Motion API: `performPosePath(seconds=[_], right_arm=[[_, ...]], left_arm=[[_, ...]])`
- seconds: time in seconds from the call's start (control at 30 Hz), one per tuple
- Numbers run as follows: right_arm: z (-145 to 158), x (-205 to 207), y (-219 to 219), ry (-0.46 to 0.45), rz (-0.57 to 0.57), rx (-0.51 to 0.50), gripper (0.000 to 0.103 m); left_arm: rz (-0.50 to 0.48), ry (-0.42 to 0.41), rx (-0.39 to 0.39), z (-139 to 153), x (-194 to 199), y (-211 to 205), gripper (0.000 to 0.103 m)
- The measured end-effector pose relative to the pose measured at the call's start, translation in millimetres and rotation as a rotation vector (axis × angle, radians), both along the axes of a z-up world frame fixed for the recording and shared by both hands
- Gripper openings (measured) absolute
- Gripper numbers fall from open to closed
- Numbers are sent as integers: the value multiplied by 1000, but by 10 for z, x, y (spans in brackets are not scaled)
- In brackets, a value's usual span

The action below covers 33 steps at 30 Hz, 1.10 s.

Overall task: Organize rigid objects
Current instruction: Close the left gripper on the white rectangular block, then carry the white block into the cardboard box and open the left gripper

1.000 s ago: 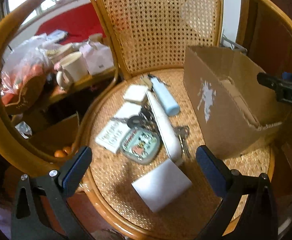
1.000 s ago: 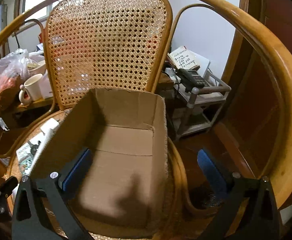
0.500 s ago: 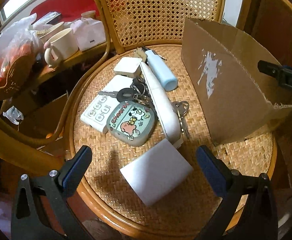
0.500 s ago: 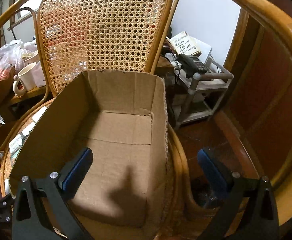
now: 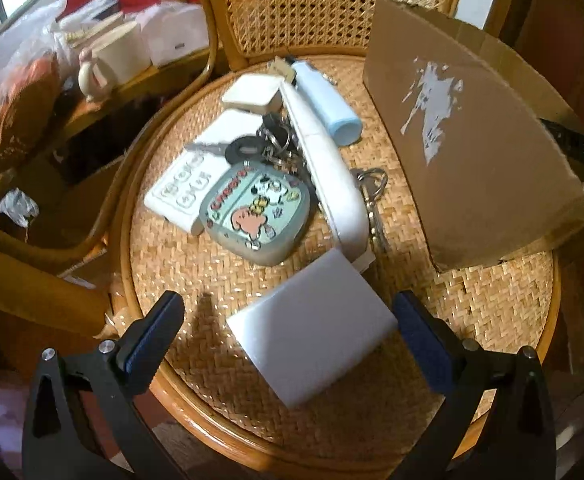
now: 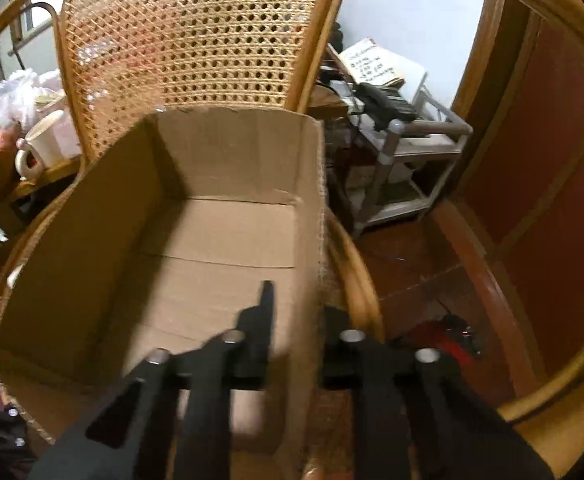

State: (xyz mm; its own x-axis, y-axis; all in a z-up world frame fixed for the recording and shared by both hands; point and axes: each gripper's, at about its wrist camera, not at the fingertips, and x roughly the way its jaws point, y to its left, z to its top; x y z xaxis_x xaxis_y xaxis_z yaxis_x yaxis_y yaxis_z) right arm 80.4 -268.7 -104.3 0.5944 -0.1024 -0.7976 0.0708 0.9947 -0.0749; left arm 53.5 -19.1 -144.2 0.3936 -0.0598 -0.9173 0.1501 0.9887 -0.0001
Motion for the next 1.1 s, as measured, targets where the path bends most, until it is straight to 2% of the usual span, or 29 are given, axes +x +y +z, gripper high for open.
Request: performPosePath(seconds=[0.2, 0.3, 0.37, 0.63, 0.83, 1.1], right_arm=[[-8, -4, -18, 8, 5, 1, 10], [-6, 3, -17, 9, 7, 0, 10], [-7, 1, -15, 9, 8, 1, 10], [-9, -5, -2, 7, 15, -16, 10], [-9, 5, 16, 16, 14, -30, 7], [-2, -9, -4, 7, 1, -1, 6]], left_arm=[[56, 77, -44, -138, 37, 69, 102], [45, 58, -43, -114, 7, 46, 90], [36, 37, -31, -85, -14, 13, 78], [5, 18, -57, -54, -50, 13, 78], [-4, -83, -18, 119, -130, 11, 78], [1, -209, -45, 455, -136, 11, 78]])
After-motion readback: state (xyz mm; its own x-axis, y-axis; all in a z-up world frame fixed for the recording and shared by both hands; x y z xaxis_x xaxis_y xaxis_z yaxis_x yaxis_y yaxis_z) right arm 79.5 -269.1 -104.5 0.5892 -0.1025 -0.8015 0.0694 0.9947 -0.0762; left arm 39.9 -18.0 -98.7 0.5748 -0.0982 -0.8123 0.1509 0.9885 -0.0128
